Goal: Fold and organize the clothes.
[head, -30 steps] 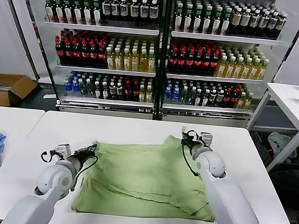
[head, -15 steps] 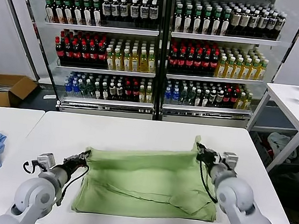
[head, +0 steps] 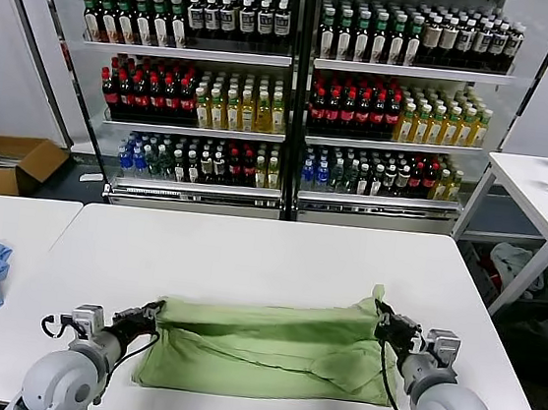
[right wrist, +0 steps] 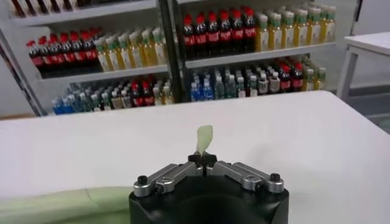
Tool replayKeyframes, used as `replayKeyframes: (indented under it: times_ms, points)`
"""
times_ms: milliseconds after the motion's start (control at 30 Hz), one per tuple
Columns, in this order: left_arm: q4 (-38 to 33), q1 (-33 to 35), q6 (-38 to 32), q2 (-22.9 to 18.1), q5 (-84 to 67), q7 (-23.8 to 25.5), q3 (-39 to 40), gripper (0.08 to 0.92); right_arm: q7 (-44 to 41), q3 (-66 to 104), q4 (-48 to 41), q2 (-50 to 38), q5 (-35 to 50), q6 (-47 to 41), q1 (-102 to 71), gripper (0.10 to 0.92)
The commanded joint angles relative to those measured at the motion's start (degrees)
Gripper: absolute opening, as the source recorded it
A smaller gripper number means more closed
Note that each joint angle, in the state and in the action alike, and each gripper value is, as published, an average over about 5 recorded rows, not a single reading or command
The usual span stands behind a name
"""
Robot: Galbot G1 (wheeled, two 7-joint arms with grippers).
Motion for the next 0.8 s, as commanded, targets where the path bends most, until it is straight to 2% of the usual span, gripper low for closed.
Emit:
replayKeyframes:
  times_ms: [33, 267, 600, 667, 800]
  points:
    - [-3.9, 3.4, -1.8, -2.5, 19.8, 0.6, 2.9, 0.257, 0.0, -0.8, 1.7, 1.1, -5.5, -0.6, -4.1, 0.18]
    - [-5.5, 6.4, -1.2, -8.7, 24.8, -5.2, 2.2, 0.457, -0.3, 0.1, 2.1, 0.5, -5.7, 0.1, -4.8, 0.379]
    - [0.4, 5.5, 0.3, -15.3, 25.3, -5.2, 4.0, 0.737, -0.3, 0.2, 1.9, -0.4, -5.4, 0.4, -4.3, 0.665]
    - [0.3, 5.8, 0.2, -15.7, 24.8, -4.5, 4.2, 0.754, -0.4, 0.4, 1.9, -0.8, -5.2, 0.4, -4.2, 0.725]
    - [-0.5, 6.5, 0.0, -15.8, 23.8, -2.6, 4.3, 0.666, -0.5, 0.8, 1.8, -1.6, -4.9, 0.7, -4.1, 0.804]
